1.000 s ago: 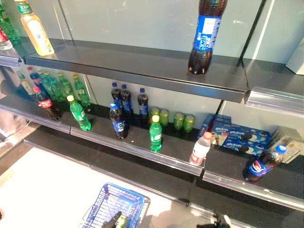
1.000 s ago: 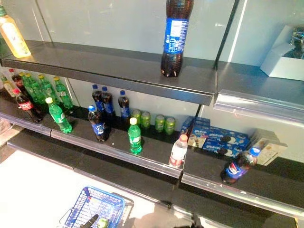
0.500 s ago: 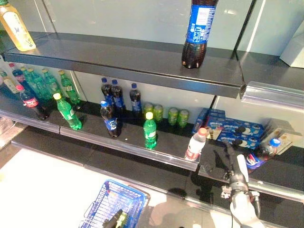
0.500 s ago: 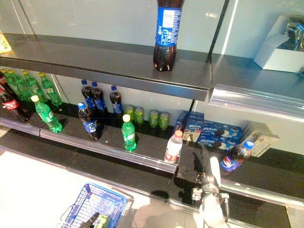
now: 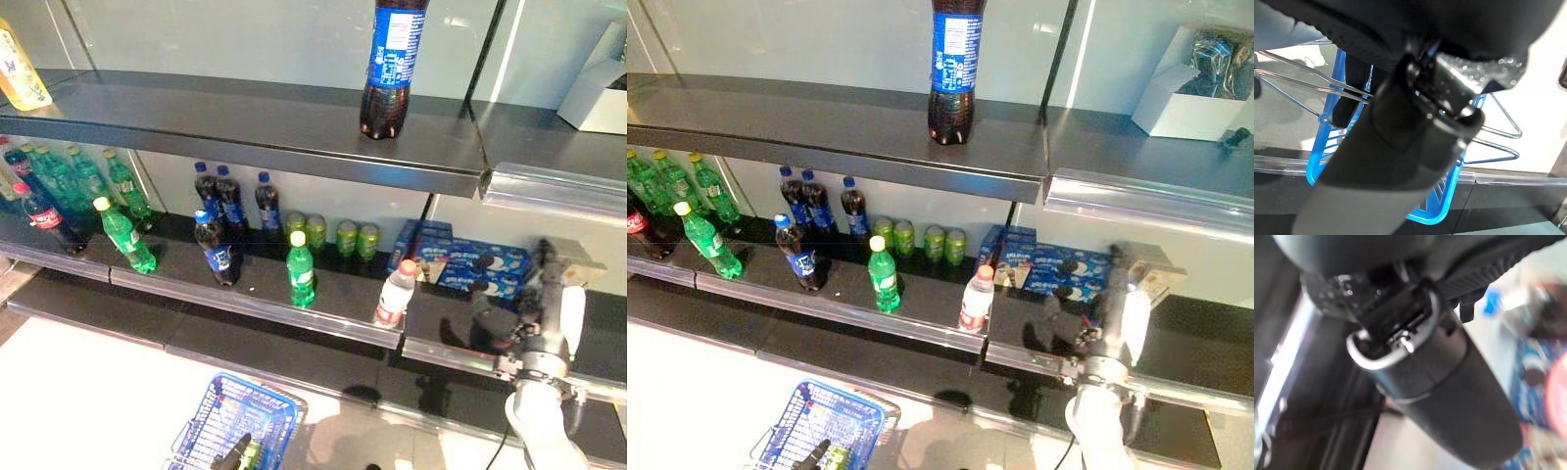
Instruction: Pick up the drink and place into the basket.
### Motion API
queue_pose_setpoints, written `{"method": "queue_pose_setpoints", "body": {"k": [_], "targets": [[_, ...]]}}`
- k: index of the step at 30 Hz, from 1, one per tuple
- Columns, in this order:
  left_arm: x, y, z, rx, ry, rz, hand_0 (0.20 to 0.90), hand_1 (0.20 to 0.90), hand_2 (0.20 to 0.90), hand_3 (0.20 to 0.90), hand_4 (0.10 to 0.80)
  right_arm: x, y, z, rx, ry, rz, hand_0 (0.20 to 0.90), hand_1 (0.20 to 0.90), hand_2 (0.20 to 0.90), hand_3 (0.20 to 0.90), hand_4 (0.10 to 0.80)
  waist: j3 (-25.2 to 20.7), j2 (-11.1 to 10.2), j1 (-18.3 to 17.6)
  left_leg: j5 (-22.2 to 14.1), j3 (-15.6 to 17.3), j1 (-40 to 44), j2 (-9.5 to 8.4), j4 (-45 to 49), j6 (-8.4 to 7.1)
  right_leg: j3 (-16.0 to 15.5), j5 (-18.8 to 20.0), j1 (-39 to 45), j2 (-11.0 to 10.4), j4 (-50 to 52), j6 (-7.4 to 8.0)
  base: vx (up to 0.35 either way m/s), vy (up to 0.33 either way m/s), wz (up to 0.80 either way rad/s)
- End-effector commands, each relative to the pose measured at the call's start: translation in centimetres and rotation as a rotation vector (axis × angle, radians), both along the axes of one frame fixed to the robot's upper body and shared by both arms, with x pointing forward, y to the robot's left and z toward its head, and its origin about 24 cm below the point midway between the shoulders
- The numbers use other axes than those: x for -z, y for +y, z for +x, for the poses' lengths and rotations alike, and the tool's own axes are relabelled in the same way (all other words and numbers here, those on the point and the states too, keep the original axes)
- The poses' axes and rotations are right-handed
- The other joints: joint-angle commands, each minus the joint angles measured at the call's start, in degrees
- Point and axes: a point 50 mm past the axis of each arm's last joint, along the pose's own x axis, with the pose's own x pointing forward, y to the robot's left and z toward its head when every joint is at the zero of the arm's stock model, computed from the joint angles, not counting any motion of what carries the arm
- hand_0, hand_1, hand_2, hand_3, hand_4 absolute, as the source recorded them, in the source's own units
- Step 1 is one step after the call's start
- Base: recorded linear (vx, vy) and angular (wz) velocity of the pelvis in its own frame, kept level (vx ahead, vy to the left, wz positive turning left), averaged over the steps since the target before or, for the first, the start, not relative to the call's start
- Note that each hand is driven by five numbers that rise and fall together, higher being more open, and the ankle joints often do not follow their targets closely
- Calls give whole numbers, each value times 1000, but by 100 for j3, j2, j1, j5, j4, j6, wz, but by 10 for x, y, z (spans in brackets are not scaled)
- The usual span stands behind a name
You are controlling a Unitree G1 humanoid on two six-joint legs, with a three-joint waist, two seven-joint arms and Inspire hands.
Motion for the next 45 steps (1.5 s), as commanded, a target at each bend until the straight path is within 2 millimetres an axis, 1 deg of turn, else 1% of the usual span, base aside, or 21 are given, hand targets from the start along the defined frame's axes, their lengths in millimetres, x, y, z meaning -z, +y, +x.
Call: {"method": "queue_pose_setpoints", "body": {"k": [1,5,9,13,15,18,21,23,24,25,26,27,30,31,33,35,37,40,45], "targets": [[-3,15,1,45,0,61,300,300,300,200,100,-50,-4,13,1,-272,-84,900,900,900,900,800,-124,-194,-22,15,229,-30,182,32,278,-99,39,193,-446,28,186,65,-18,-13],[-2,16,-4,48,9,65,300,300,300,200,100,-41,-8,6,50,-249,-50,900,900,900,900,800,-70,-205,-58,3,287,6,187,102,290,-70,5,215,-414,73,147,56,-24,-4],[-3,16,-9,50,19,69,300,300,300,200,100,-35,-11,-2,112,-276,-29,900,900,900,900,800,35,-204,-119,-86,346,-33,187,373,294,-16,-67,194,-356,209,84,44,-37,0],[-3,17,-9,53,21,69,300,300,300,200,100,-29,-12,-4,110,-263,16,900,900,900,900,800,125,-181,-160,-158,327,-113,180,588,294,39,-153,138,-298,369,36,48,-53,-4],[-4,17,-4,58,7,65,300,300,300,200,100,-27,-10,-3,92,-263,50,900,900,900,900,800,208,-142,-185,-190,305,-185,168,714,288,67,-222,67,-262,493,5,11,-49,-12],[-8,13,17,35,-84,52,300,300,300,200,100,-29,-4,8,51,-289,99,900,900,900,900,800,430,-50,-204,-244,192,-492,141,1055,270,108,-355,-189,-196,785,-83,-54,-56,-11],[-15,9,44,23,-164,53,300,300,300,200,100,-41,-1,20,46,-381,119,900,900,900,900,800,683,34,-192,-279,13,-916,71,1351,282,141,-452,-524,-152,1041,-162,-140,-30,-2],[-17,8,53,25,-191,56,300,300,300,200,100,-47,1,24,46,-423,120,900,900,900,900,800,798,55,-196,-266,-25,-1073,53,1418,279,138,-468,-651,-146,1107,-184,-132,-4,1],[-17,8,53,25,-191,56,300,300,300,200,100,-47,1,24,46,-423,120,900,900,900,900,800,798,55,-196,-266,-25,-1073,53,1418,279,138,-468,-651,-146,1107,-184,-160,-14,2],[-21,7,64,32,-224,60,300,300,300,200,100,-54,3,29,50,-472,125,900,900,900,900,800,936,77,-204,-250,-75,-1235,44,1487,275,137,-478,-788,-144,1174,-203,-326,-29,0],[-28,5,83,29,-279,68,300,300,300,200,100,-70,5,37,55,-581,143,900,900,900,900,800,1263,141,-205,-156,-184,-1606,8,1598,256,109,-471,-1110,-156,1315,-247,-409,-23,4],[-30,4,88,21,-293,68,300,300,300,200,100,-78,5,39,56,-622,135,900,900,900,900,800,1379,195,-217,-111,-231,-1778,-9,1648,249,96,-461,-1286,-163,1385,-264,-339,0,4],[-32,0,95,14,-317,53,300,300,300,200,100,-94,4,43,61,-699,114,900,900,900,900,800,1600,322,-232,-39,-255,-2025,-44,1700,239,80,-444,-1567,-198,1487,-285,-145,41,7],[-32,0,95,13,-317,53,300,300,300,200,100,-95,4,43,61,-702,114,900,900,900,900,800,1604,329,-233,-37,-256,-2044,-45,1707,240,79,-445,-1588,-200,1497,-286,-136,35,1],[-34,-2,102,16,-339,39,300,300,300,200,100,-108,2,47,50,-757,109,900,900,900,900,800,1789,433,-252,93,-319,-2276,-73,1769,208,88,-420,-1812,-208,1561,-308,-134,30,-1],[-34,-3,103,17,-344,36,300,300,300,200,100,-111,2,49,48,-766,106,900,900,900,900,800,1823,458,-259,123,-335,-2324,-81,1780,202,89,-417,-1859,-207,1576,-314,-74,15,-3],[-37,-7,113,22,-386,18,300,300,300,200,100,-127,4,53,38,-813,83,900,900,900,900,800,2010,582,-288,250,-368,-2500,-137,1781,195,118,-406,-2058,-196,1636,-336,-107,11,-1],[-42,-8,121,36,-416,14,300,300,300,200,100,-134,4,53,47,-852,89,900,900,900,900,800,2097,631,-296,306,-362,-2570,-153,1765,193,115,-387,-2133,-196,1640,-342,-55,-23,1],[-44,-9,125,49,-432,12,300,300,300,200,100,-140,4,54,68,-887,91,900,900,900,900,800,2154,678,-292,354,-358,-2615,-160,1761,184,98,-380,-2168,-199,1640,-349,-7,-5,0]]}}
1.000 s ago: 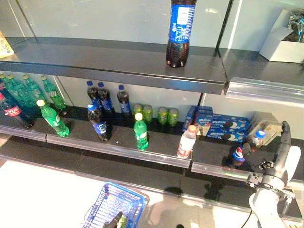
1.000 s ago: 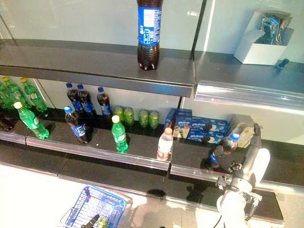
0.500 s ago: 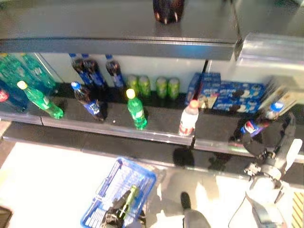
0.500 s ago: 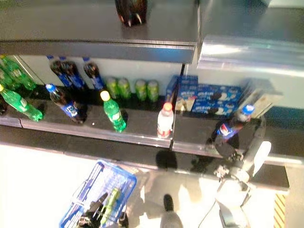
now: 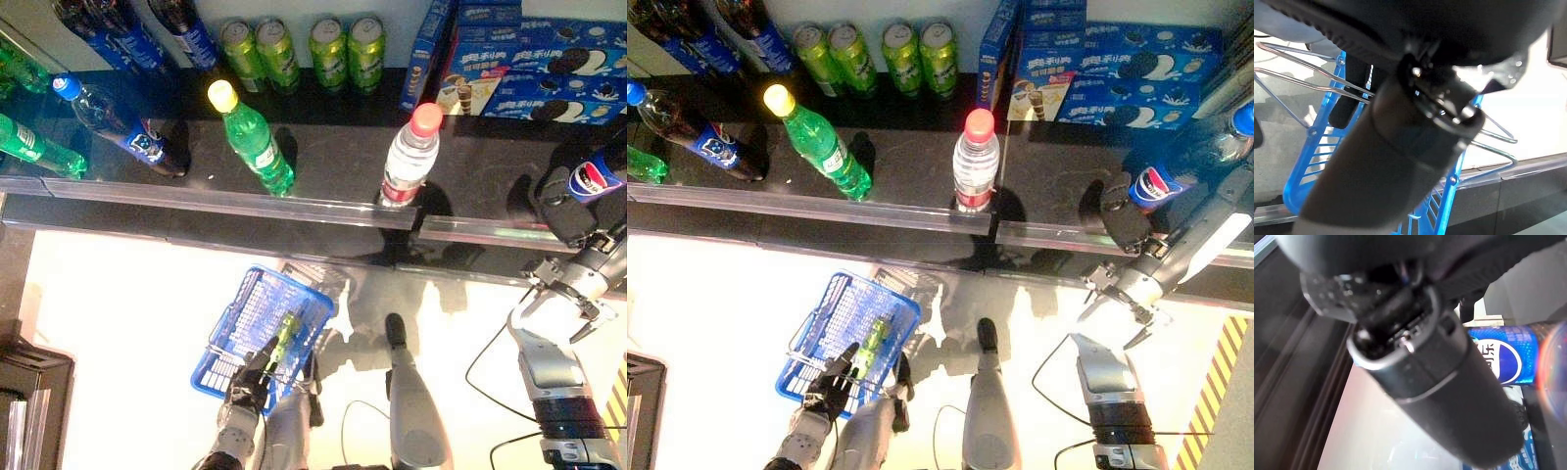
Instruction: Pick up the drink and place into the basket.
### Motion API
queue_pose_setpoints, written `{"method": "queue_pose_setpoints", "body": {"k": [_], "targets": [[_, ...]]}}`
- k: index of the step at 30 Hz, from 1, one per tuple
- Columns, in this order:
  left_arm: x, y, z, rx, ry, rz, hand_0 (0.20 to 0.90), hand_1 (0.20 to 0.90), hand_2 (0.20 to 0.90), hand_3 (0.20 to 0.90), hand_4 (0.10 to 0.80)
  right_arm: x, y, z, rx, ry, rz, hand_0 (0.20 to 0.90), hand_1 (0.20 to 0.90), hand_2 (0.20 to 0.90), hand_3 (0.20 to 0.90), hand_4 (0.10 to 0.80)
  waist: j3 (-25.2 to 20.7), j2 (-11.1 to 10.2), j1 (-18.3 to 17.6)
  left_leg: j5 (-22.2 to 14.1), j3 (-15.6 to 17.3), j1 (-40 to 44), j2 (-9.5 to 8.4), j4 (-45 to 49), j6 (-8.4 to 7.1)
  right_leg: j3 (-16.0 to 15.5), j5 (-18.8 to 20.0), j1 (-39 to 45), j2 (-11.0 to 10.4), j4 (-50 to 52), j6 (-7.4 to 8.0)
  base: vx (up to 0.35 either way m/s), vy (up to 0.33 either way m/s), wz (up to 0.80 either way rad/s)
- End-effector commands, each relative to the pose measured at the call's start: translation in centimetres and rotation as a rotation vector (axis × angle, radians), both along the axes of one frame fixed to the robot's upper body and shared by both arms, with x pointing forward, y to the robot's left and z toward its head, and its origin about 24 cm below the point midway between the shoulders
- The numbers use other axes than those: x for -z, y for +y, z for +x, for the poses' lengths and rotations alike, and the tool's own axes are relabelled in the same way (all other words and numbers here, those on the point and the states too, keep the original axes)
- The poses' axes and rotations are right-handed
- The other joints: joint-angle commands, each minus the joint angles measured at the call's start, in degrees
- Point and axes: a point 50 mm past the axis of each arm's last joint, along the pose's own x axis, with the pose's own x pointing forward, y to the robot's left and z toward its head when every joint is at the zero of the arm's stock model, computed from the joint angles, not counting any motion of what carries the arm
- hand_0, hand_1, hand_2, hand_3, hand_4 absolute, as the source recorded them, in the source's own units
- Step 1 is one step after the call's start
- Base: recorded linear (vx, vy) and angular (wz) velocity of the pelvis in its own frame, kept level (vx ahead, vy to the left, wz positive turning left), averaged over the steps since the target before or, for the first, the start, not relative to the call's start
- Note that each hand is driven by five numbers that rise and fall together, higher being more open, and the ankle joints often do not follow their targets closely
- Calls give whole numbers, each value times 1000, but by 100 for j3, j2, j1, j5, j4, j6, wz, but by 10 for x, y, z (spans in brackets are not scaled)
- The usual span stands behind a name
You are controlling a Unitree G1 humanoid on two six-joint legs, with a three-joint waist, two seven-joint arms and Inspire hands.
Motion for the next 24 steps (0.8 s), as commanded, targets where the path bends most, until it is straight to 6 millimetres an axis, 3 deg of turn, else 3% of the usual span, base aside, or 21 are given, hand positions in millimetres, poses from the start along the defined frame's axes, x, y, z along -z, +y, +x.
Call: {"method": "queue_pose_setpoints", "body": {"k": [1,14,15,17,18,24], "targets": [[6,29,-27,-90,10,52,300,300,300,200,100,-39,-3,-13,20,-217,-76,900,900,900,900,800,-307,-215,6,255,-371,-516,53,722,99,-223,-515,97,-64,522,-324,0,0,0],[5,27,-25,-83,2,48,300,300,300,200,100,-44,-3,-12,40,-237,-70,900,900,900,900,800,-272,-166,-1,296,-371,-542,46,738,84,-221,-524,83,-57,533,-340,0,0,0],[6,24,-25,-70,-4,36,300,300,300,200,100,-52,-7,-11,78,-255,-41,900,900,900,900,800,-235,-32,-16,372,-341,-523,18,674,67,-216,-544,96,-61,509,-368,-12,35,-1],[6,22,-24,-64,-11,29,300,300,300,200,100,-53,-8,-10,93,-251,-32,900,900,900,900,800,-215,20,-32,389,-300,-493,2,631,60,-210,-550,87,-77,512,-380,-3,65,-6],[5,14,-22,-50,-33,10,300,300,300,200,100,-61,-9,-9,89,-259,-45,900,900,900,900,800,-189,192,-93,434,-221,-441,-63,562,49,-174,-565,46,-106,525,-399,13,79,-11],[7,9,-24,-39,-31,-7,300,300,300,200,100,-68,-7,-7,82,-263,-64,900,900,900,900,800,-177,275,-106,473,-186,-393,-86,511,43,-147,-585,39,-109,536,-422,13,26,-5]]}}
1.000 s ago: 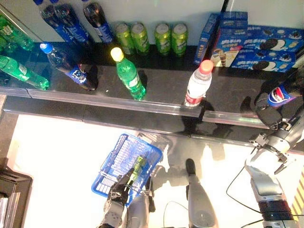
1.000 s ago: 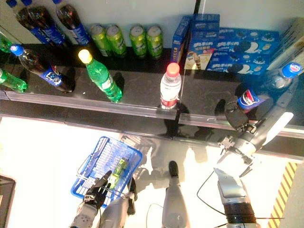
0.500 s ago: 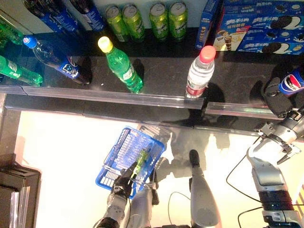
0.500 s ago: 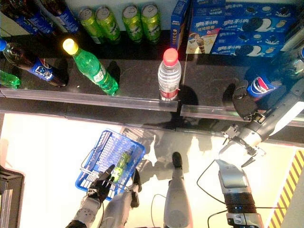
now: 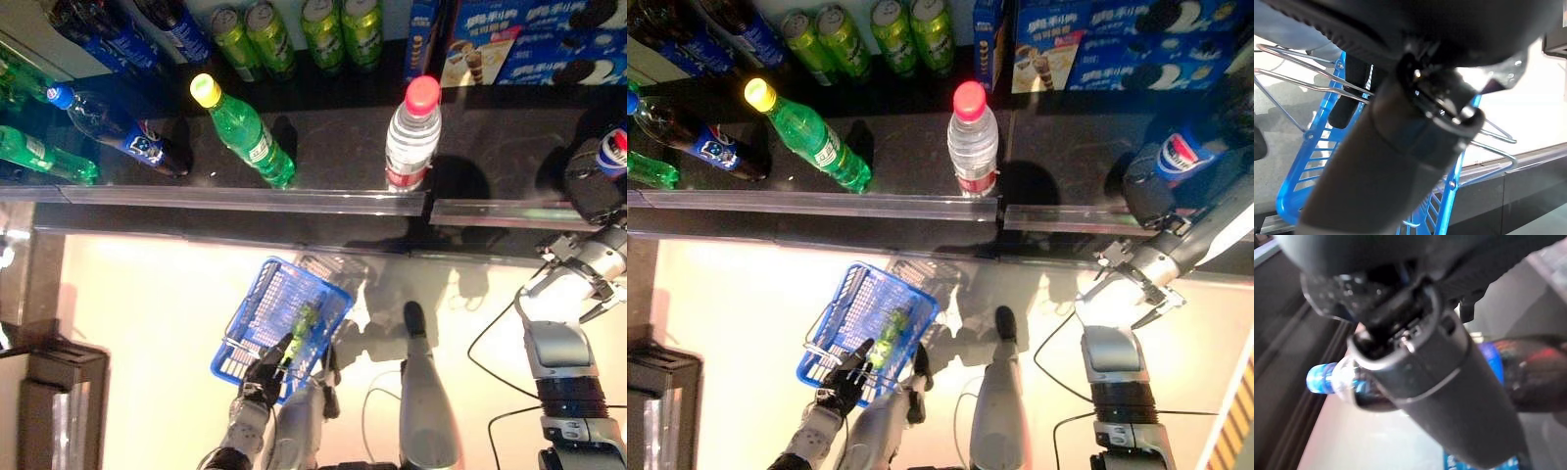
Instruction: Pick up the drink and place into the basket.
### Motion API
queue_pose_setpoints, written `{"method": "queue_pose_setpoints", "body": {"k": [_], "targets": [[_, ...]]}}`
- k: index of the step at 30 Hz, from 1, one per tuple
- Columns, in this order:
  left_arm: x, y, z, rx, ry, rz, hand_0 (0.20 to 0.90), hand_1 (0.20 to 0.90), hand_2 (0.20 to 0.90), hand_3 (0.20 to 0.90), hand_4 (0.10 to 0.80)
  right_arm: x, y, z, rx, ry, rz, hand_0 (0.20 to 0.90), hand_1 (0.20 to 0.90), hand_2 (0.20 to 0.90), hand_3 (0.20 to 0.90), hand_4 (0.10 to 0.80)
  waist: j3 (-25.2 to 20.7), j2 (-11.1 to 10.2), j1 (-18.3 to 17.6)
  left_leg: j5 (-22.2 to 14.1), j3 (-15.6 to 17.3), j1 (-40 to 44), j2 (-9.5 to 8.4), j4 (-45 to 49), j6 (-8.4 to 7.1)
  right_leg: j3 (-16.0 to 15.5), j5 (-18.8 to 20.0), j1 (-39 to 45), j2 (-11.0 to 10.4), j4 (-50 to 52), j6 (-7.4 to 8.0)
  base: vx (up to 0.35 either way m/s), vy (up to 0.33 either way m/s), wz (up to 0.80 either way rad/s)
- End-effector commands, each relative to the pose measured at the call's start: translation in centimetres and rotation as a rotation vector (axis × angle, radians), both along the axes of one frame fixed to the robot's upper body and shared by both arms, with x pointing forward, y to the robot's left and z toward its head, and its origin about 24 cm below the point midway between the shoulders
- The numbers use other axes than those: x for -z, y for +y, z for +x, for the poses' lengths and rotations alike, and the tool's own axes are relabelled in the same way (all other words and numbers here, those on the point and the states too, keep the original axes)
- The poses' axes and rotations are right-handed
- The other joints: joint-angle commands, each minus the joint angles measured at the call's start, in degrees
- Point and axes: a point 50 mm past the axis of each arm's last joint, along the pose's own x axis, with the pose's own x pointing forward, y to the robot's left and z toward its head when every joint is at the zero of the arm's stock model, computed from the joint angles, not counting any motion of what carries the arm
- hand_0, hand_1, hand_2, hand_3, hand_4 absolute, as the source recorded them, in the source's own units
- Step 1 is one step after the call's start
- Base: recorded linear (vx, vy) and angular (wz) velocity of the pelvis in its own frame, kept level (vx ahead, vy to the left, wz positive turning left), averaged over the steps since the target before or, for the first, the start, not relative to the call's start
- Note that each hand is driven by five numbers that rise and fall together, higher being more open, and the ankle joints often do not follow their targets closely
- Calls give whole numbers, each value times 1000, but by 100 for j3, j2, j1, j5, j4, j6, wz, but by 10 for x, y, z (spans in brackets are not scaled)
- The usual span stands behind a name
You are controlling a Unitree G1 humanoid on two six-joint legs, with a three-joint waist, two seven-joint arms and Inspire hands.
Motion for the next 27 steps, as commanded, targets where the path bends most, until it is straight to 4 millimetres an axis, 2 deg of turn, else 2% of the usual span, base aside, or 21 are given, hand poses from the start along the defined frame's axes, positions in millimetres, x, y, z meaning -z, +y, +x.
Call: {"method": "queue_pose_setpoints", "body": {"k": [1,15,18,27], "targets": [[7,30,-26,-93,-14,39,300,300,300,200,100,-48,0,-15,11,-226,-103,900,900,900,900,800,-317,-133,-74,416,-260,-414,57,615,-29,-344,-524,254,-7,316,-498,0,0,0],[3,30,-19,-80,-41,36,300,300,300,200,100,-71,-6,-11,33,-251,-124,900,900,900,900,800,-254,-71,-39,418,-253,-481,12,629,-27,-372,-524,97,-35,412,-501,-1,-4,-1],[2,32,-17,-71,-46,39,300,300,300,200,100,-86,-11,-7,32,-248,-148,900,900,900,900,800,-209,-23,-2,428,-282,-511,-15,625,-27,-386,-522,53,-42,423,-507,-2,-10,0],[-2,34,-11,-48,-67,41,300,300,300,200,100,-112,-21,-2,34,-248,-167,900,900,900,900,800,-159,12,74,455,-335,-606,-38,704,-36,-418,-544,-52,-30,511,-531,-2,-8,0]]}}
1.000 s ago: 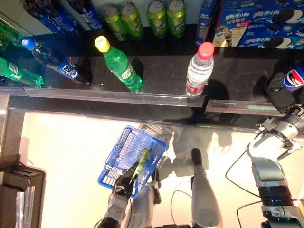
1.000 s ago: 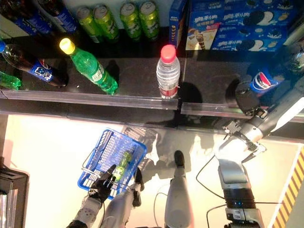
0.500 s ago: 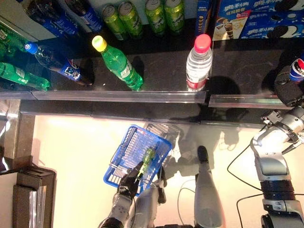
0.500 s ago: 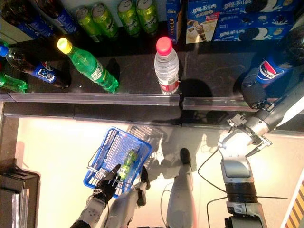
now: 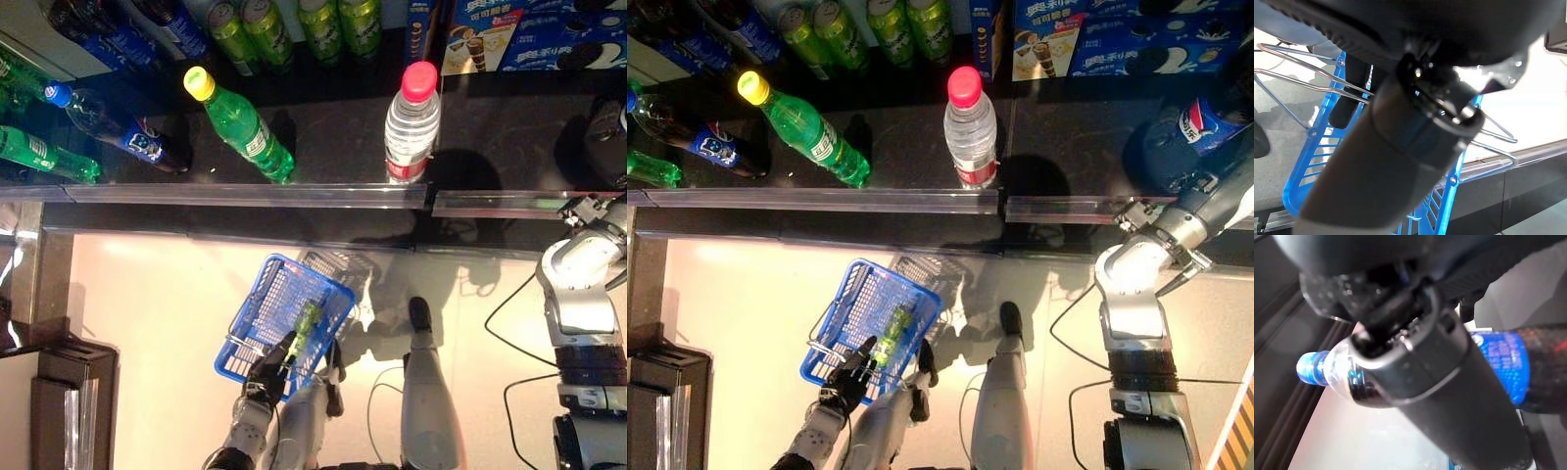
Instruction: Pick up the drink and place into the basket.
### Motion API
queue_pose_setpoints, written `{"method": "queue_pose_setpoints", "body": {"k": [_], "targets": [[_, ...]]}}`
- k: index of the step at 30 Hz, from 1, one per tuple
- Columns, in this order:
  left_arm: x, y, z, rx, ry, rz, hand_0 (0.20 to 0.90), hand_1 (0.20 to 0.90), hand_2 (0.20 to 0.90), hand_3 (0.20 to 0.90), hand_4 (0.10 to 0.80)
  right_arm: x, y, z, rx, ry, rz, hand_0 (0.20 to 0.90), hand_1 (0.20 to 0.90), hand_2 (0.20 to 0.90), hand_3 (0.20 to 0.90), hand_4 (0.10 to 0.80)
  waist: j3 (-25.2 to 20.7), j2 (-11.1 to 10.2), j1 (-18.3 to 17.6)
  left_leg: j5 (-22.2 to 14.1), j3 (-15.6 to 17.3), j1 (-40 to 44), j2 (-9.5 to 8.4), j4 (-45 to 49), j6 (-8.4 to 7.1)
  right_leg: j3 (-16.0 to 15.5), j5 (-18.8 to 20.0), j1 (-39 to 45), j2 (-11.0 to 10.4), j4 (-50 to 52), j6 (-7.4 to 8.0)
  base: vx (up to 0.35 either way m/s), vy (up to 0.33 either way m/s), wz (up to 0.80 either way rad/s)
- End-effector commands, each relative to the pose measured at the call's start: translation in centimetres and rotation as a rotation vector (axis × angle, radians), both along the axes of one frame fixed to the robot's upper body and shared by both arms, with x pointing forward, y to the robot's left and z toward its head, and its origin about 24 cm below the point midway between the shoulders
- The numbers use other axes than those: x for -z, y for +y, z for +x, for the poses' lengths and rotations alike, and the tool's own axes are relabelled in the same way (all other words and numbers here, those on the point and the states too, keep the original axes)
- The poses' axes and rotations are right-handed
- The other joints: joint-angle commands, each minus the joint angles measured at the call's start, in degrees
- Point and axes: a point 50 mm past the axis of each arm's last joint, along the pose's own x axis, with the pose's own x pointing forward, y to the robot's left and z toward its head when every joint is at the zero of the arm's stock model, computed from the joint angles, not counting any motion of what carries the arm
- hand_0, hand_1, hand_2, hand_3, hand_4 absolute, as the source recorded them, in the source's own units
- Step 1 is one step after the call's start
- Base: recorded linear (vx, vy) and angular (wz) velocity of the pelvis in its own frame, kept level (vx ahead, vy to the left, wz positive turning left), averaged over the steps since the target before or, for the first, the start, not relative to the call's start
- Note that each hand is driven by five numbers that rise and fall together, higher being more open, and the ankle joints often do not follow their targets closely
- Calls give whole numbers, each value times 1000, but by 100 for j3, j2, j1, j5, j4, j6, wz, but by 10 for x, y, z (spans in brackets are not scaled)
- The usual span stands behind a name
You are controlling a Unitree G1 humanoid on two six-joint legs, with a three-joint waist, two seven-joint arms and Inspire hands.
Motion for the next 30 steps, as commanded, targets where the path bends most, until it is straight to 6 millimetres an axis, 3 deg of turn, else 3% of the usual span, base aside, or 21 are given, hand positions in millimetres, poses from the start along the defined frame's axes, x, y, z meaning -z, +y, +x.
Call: {"method": "queue_pose_setpoints", "body": {"k": [1,10,11,12,13,30], "targets": [[0,36,-13,-63,-33,53,300,300,300,200,100,-70,-9,-20,11,-230,-114,900,900,900,900,800,-149,13,23,393,-417,-511,43,726,-62,-538,-388,277,42,117,-541,-12,-33,2],[-4,40,-7,-56,-46,56,300,300,300,200,100,-83,-24,-12,-2,-221,-53,900,900,900,900,800,-95,43,66,405,-452,-603,23,730,-55,-554,-387,145,63,185,-559,-8,-12,3],[-4,41,-7,-57,-49,55,300,300,300,200,100,-83,-26,-11,-9,-213,-47,646,646,646,604,504,-96,45,70,405,-452,-607,20,722,-53,-558,-393,141,67,185,-564,0,0,0],[-4,41,-7,-57,-50,54,300,300,300,200,100,-83,-26,-11,-10,-213,-43,578,578,578,524,424,-96,44,71,405,-452,-612,19,725,-52,-557,-394,134,70,189,-566,0,0,0],[-4,41,-7,-57,-52,55,300,300,300,200,100,-83,-27,-10,-10,-207,-41,300,300,300,200,100,-98,42,72,400,-452,-617,18,726,-50,-559,-398,127,74,195,-568,0,0,0],[-8,45,-2,-71,-86,51,300,300,300,200,100,-76,-38,-9,-8,-203,21,300,300,300,200,100,-94,-1,82,340,-458,-642,-9,839,-27,-605,-447,115,82,280,-603,-4,2,0]]}}
